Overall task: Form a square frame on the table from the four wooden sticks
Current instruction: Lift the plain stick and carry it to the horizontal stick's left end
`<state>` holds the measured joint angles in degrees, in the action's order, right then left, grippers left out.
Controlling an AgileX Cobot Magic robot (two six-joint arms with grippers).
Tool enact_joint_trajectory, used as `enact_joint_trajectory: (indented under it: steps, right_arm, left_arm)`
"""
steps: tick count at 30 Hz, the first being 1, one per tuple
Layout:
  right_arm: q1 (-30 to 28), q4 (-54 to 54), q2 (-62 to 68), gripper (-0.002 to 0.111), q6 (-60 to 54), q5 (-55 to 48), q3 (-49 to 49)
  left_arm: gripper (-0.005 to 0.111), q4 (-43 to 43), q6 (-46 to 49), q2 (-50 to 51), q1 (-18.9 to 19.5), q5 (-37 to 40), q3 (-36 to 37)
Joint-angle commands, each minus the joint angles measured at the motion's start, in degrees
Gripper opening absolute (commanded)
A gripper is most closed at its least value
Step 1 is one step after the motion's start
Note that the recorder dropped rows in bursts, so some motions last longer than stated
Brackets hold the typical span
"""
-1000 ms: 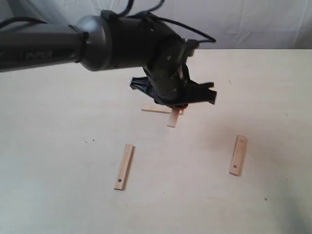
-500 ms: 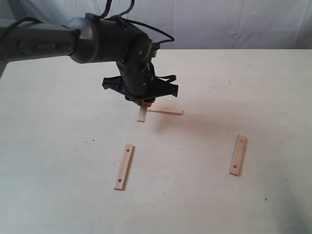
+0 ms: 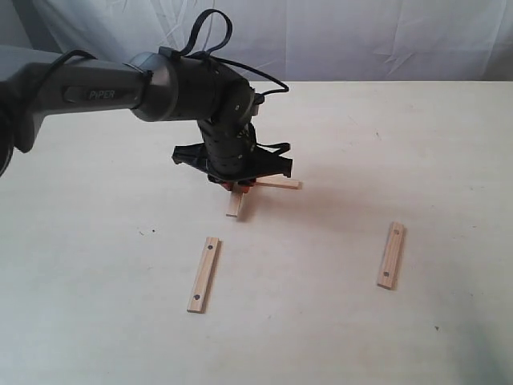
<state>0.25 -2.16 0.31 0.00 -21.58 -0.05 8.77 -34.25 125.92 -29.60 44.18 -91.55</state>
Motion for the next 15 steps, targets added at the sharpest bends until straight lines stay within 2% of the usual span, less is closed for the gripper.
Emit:
enact_joint_trajectory:
  steps: [1,4,15]
  right_arm:
    - [-0.25,-0.24,-0.31,0.0,0.0,0.65,0.05]
    - [-0.25,-0.24,-0.31,0.0,0.0,0.79,0.05]
    - [-0.25,-0.24,-0.31,0.0,0.0,0.79,0.05]
  left_arm:
    - [0.0,0.31,0.0,-0.24,0.05,-0.4,-0.24]
    - [0.0,0.3,3.3,-0.24,0.05,-1.01,-0.24]
    - [0.0,0.43,3.42,1.08,0.05,-0.29,-0.24]
